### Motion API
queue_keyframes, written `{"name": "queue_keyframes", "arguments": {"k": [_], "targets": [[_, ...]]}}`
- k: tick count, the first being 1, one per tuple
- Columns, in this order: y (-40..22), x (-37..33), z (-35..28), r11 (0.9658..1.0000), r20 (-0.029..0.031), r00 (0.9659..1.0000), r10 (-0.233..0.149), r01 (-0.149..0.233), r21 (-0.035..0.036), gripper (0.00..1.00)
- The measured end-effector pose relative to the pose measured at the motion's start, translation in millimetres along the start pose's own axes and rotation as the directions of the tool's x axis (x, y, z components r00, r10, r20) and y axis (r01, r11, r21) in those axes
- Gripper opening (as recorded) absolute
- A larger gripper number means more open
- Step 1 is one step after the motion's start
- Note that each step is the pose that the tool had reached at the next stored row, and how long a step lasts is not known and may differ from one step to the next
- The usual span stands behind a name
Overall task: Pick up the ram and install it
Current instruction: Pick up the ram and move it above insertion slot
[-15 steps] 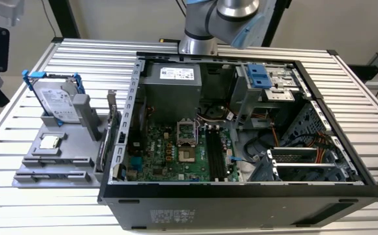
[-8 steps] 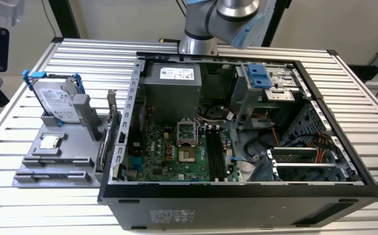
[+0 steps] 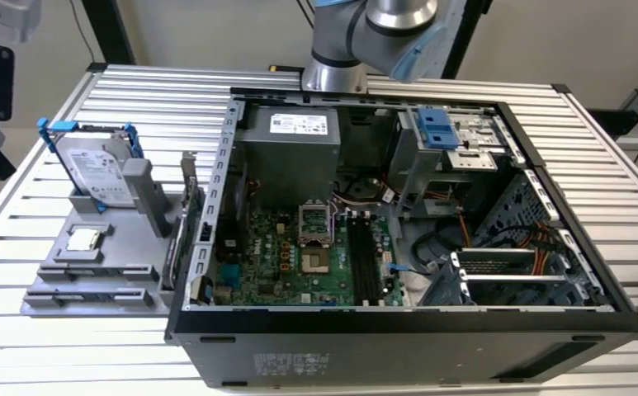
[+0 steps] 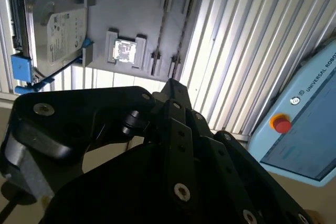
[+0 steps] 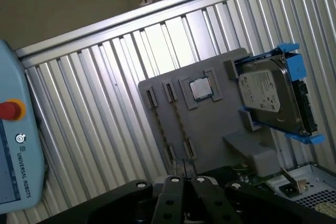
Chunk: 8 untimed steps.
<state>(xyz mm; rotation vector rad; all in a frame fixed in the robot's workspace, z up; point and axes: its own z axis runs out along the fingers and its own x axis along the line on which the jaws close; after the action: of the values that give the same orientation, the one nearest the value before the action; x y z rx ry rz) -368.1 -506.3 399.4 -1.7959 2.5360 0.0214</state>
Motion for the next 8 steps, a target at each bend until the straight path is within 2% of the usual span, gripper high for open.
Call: {"name": "queue_keyframes", "arguments": {"k": [4,8], "targets": [[0.0,0.0,0.0,0.9993,0.0003,0.9993,-0.038,0.038,-0.0014,0.0],[0.0,0.0,0.0,0.9967,0.0008,0.9967,-0.082,0.082,-0.0029,0.0]]}}
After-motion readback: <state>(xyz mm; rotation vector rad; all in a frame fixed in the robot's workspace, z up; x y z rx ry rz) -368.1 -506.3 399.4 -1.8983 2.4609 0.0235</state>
